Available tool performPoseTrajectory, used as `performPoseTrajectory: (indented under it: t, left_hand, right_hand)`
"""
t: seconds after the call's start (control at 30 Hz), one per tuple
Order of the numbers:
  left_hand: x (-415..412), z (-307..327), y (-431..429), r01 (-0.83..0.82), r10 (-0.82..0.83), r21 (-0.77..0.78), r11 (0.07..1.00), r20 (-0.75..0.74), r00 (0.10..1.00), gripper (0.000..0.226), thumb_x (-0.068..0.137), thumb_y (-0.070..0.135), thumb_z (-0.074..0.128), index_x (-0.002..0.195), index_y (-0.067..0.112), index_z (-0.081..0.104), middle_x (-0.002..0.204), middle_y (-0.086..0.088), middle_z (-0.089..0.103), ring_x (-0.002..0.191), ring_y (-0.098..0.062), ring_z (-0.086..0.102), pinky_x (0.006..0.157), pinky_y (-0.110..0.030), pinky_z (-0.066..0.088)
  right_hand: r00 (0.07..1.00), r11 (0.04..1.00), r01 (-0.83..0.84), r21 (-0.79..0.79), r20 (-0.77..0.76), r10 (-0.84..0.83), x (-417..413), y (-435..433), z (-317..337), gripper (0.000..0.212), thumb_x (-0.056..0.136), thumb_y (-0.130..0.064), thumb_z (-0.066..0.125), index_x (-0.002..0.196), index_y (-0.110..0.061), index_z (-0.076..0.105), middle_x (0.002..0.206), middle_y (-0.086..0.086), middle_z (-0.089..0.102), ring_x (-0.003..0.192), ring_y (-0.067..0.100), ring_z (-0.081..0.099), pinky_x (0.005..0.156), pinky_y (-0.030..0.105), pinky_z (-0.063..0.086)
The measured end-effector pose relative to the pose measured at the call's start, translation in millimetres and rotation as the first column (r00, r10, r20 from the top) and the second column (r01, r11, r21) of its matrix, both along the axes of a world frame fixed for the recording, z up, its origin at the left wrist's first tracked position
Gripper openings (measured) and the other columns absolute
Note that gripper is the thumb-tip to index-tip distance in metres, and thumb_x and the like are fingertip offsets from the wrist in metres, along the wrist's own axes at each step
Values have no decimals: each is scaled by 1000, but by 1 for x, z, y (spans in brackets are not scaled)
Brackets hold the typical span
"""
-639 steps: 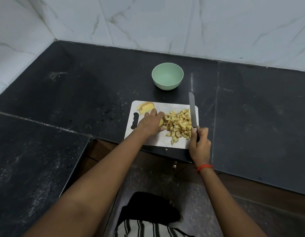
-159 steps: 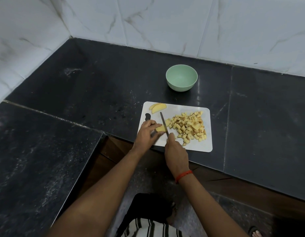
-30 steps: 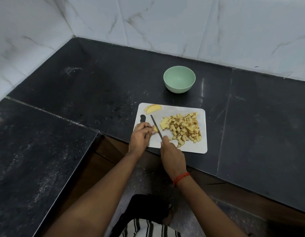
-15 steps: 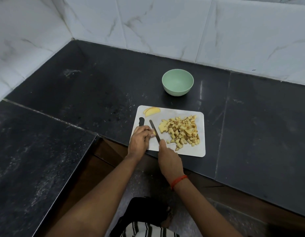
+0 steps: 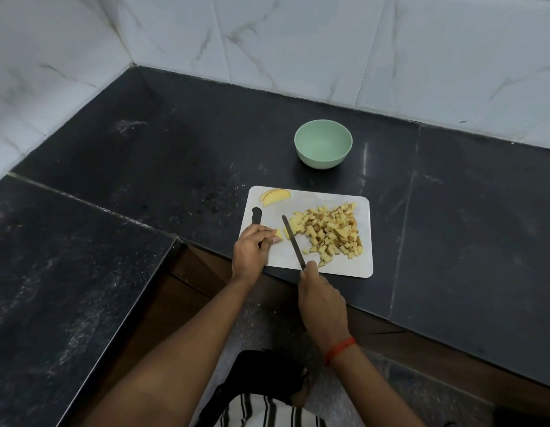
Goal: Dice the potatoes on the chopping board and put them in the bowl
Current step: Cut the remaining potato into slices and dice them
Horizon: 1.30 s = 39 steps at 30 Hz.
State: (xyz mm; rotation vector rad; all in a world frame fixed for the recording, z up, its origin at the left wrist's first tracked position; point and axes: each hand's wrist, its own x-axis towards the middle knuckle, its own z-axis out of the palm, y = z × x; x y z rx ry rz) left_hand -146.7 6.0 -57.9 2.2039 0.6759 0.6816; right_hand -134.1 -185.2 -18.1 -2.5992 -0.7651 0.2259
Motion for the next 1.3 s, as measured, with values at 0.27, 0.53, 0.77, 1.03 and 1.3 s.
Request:
performPoseTrajectory:
  t: [0.27, 0.53, 0.77, 1.03, 1.3]
  left_hand:
    - [0, 1, 0, -5, 5, 25, 1000, -18, 1000, 8, 87, 10, 79, 95, 9, 81, 97, 4, 72, 95, -12, 66, 87, -24, 53]
    - [1, 2, 5, 48, -47, 26, 999, -31, 998, 7, 89, 6, 74, 90, 8, 81, 100, 3, 71, 96, -12, 64, 87, -16, 49]
    - [2, 2, 11, 98, -94, 70, 993, -47, 994, 13, 90, -2, 69, 92, 5, 80, 102, -1, 70, 99, -15, 63, 88, -20, 51]
    - [5, 1, 8, 47, -41, 98, 994, -64, 997, 18, 86, -8, 67, 84, 5, 78, 100, 0, 71, 96, -17, 63, 86, -18, 49]
    - [3, 3, 4, 28, -17, 129, 991, -83, 996, 15, 86, -5, 67, 84, 5, 77, 99, 0, 69, 96, -16, 61, 85, -18, 48]
  right_hand:
    - [999, 999, -30, -22, 21, 30, 13, 46, -14, 16, 106, -25, 36, 121, -19, 35, 80, 3, 67, 67, 26, 67, 50, 32, 39]
    - [996, 997, -38, -69, 81, 43, 14, 51, -17, 13, 106, -25, 39, 117, -18, 41, 76, 2, 66, 62, 26, 66, 47, 29, 33]
    - [995, 991, -64, -116, 64, 72, 17, 59, -5, 28, 105, -18, 40, 133, -17, 41, 81, 6, 67, 65, 28, 67, 49, 31, 35]
    - [988, 973, -136, -186, 49, 147, 8, 50, 1, 31, 103, -10, 42, 132, -17, 32, 93, 8, 65, 71, 28, 68, 48, 30, 30]
    - [984, 943, -171, -285, 3, 179, -6, 25, 5, 36, 105, -13, 30, 141, -19, 30, 114, 9, 61, 83, 28, 68, 57, 34, 35]
